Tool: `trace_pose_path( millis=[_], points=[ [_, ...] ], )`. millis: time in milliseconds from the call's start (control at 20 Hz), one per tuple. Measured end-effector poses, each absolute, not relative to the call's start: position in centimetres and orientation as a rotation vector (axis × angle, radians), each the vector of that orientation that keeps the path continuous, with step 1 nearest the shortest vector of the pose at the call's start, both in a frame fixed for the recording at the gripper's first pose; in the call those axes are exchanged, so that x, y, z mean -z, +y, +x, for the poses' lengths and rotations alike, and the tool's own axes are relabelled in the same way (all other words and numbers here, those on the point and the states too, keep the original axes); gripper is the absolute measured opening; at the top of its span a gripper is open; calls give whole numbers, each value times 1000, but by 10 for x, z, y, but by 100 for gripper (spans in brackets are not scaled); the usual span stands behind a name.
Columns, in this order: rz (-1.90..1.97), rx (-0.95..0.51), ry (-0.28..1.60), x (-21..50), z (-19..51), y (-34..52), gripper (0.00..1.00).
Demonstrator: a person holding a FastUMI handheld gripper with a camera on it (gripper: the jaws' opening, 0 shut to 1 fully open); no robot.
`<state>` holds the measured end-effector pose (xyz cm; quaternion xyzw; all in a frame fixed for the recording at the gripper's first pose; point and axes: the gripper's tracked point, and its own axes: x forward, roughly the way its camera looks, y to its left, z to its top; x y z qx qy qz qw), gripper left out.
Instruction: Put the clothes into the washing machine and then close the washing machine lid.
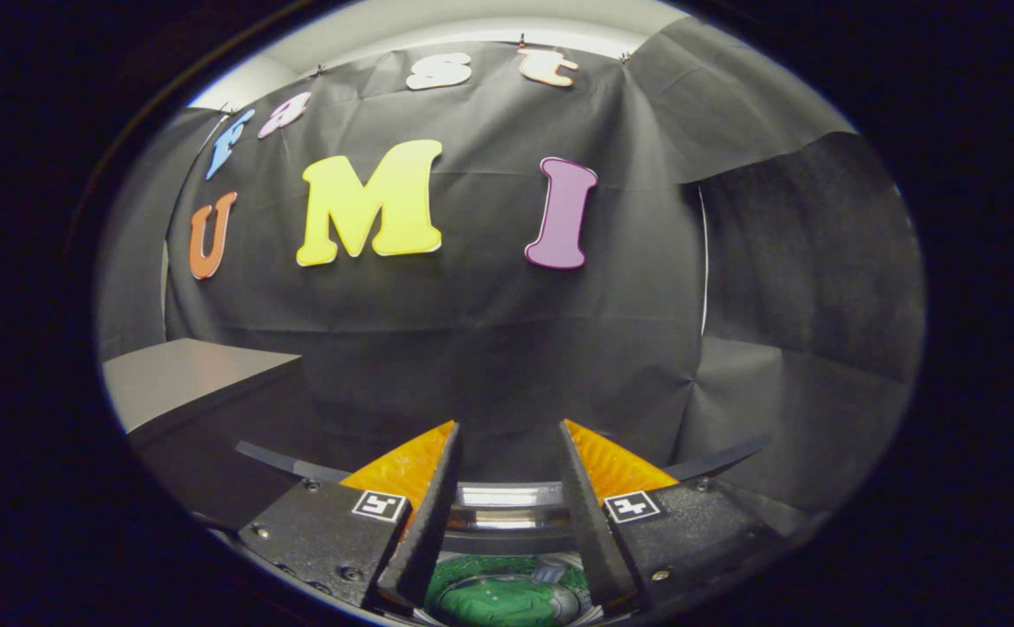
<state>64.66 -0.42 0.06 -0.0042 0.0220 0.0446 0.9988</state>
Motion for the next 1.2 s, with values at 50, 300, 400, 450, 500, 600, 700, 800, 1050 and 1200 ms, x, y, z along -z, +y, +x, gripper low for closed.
trace_pose_path(
  millis=[50,300,400,450,500,600,700,800,1050,1200],
  points=[
    [-13,-88,48,2,643,-5,70],
    [8,-90,71,15,628,-8,70],
    [0,-87,91,24,623,-12,72],
    [4,-83,98,27,622,-13,75],
    [7,-76,105,29,620,-16,75],
    [15,-71,116,33,617,-19,75],
    [12,-74,127,40,613,-21,75],
    [6,-78,125,42,606,-22,76],
    [-5,-99,146,69,567,-18,81],
    [-9,-90,173,86,516,-17,81]
  ],
)
